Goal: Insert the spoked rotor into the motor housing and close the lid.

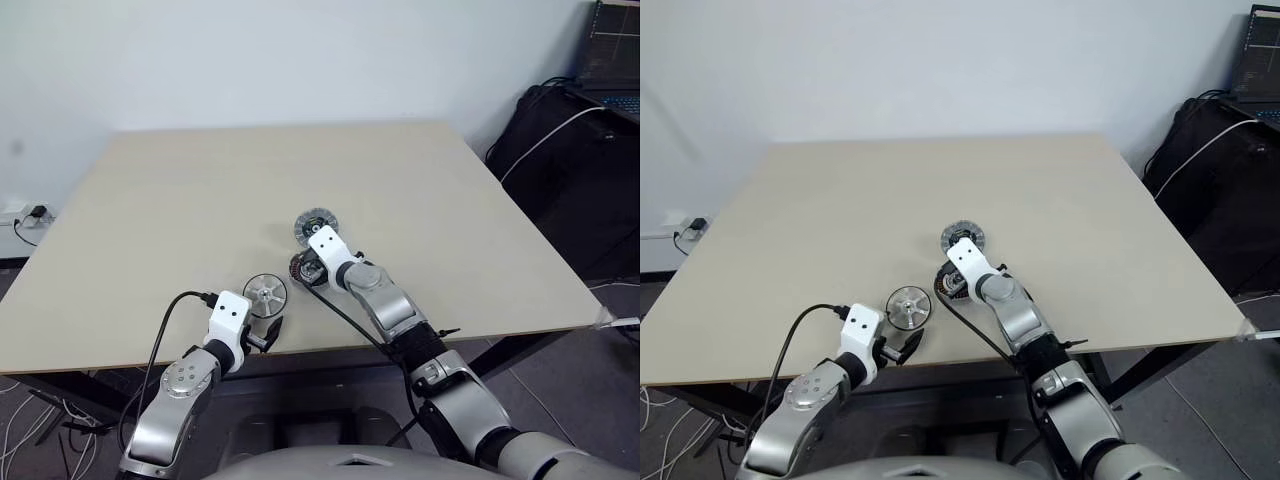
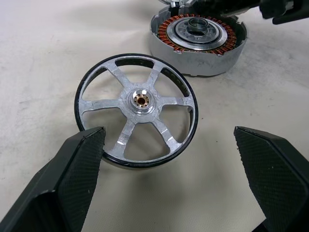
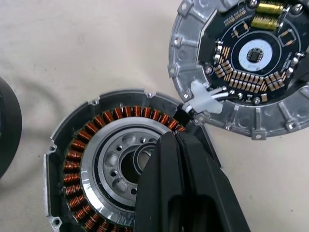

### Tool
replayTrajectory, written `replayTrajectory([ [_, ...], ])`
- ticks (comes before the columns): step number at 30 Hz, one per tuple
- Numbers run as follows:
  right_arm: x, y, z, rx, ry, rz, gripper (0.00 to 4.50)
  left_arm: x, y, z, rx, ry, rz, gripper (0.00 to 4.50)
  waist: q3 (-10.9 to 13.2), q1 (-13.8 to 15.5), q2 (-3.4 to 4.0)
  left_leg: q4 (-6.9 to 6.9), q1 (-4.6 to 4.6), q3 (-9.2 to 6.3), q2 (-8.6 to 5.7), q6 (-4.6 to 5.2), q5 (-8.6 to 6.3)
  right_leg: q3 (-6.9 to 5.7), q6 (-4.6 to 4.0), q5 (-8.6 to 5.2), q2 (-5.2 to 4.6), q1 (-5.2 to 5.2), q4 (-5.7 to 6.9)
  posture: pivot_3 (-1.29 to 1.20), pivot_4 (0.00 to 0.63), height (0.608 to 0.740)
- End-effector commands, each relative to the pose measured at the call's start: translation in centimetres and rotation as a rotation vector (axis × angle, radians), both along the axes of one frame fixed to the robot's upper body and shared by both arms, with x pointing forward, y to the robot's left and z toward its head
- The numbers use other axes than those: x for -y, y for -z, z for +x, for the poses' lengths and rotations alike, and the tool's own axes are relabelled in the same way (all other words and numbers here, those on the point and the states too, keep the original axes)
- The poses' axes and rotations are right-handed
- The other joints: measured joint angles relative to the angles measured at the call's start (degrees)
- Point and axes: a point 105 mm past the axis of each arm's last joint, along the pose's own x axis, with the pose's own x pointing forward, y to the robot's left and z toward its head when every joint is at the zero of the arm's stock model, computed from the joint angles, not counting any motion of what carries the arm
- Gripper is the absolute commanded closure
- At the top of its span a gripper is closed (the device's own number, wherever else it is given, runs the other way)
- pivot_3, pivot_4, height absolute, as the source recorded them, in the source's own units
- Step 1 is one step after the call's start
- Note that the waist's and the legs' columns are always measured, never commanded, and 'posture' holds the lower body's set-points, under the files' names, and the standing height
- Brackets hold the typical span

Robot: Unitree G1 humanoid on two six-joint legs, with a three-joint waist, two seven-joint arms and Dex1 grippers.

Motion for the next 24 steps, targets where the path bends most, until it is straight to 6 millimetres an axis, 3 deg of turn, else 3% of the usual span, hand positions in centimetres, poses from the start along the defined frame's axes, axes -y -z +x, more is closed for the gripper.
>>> replayTrajectory([
  [1, -0.9, -1.8, 0.7, 0.064, -0.025, 0.015, 4.45, 0.0, -1.8, 0.6, 0.078, -0.005, -0.011, 0.0, 0.0, 0.0, 0.0, 0.0, 0.0, 0.0, 0.0, 0.0, 0.0, 0.0, 0.0, 0.0, 0.0, 0.0, 0.0, 0.0, 0.0, 0.74],
  [24, -2.2, -2.1, -0.7, 0.033, -0.119, 0.068, 4.45, 0.1, -1.8, 0.7, 0.079, -0.004, -0.01, 0.0, 0.0, 0.0, 0.0, -0.01, 0.0, -0.03, 0.02, 0.0, 0.0, -0.02, 0.0, -0.01, -0.14, -0.01, -0.02, 0.0, 0.0, 0.74],
])
